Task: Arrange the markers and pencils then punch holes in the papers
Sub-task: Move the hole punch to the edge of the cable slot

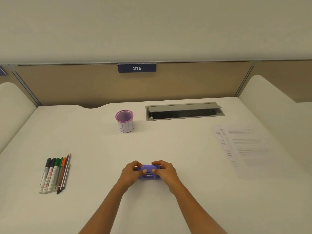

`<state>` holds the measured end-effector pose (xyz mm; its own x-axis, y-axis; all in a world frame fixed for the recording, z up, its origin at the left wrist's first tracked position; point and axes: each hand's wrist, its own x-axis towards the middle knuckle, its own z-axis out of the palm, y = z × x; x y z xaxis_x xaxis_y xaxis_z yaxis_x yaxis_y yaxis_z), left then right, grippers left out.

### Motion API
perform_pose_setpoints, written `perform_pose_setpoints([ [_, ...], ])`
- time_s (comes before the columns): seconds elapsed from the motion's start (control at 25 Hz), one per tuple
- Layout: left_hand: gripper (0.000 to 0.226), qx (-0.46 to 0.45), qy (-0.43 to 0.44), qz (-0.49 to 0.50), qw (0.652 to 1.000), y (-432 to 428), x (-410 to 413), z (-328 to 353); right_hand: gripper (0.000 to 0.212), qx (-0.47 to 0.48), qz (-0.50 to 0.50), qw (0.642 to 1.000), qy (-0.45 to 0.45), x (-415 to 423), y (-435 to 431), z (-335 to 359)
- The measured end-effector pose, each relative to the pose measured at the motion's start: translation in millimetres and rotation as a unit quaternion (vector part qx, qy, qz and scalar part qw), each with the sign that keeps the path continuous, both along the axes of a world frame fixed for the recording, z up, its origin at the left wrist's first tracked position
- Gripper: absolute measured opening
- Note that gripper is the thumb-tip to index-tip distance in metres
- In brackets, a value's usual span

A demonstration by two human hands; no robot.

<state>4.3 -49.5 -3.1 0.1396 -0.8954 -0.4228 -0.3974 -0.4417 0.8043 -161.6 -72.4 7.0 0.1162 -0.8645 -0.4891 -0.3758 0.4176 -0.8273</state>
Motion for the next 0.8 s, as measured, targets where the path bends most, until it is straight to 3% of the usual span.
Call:
perform_pose_setpoints([
  [0.16,0.031,0.012,0.024,0.048,0.998,-21.4,-22.3,5.6,0.06,0.019,-0.057,0.998,0.01,-27.3,-25.2,2.4],
  [0.24,0.045,0.023,0.015,0.067,0.997,-37.3,-38.5,8.5,0.064,0.017,-0.084,0.996,0.024,-42.5,-41.3,5.1],
  [0.32,0.051,0.029,-0.003,0.08,0.996,-55.7,-56.5,10.5,0.058,0.011,-0.105,0.994,0.026,-56.9,-57.9,7.5],
  [0.48,0.043,0.008,0.016,0.092,0.996,-96.3,-89.9,14.4,0.029,-0.015,-0.149,0.988,0.036,-82.3,-97.4,5.9],
  [0.8,0.056,0.016,0.005,0.114,0.993,-192.0,-114.0,11.3,0.038,0.023,-0.146,0.987,0.055,-102.8,-202.1,-8.4],
])
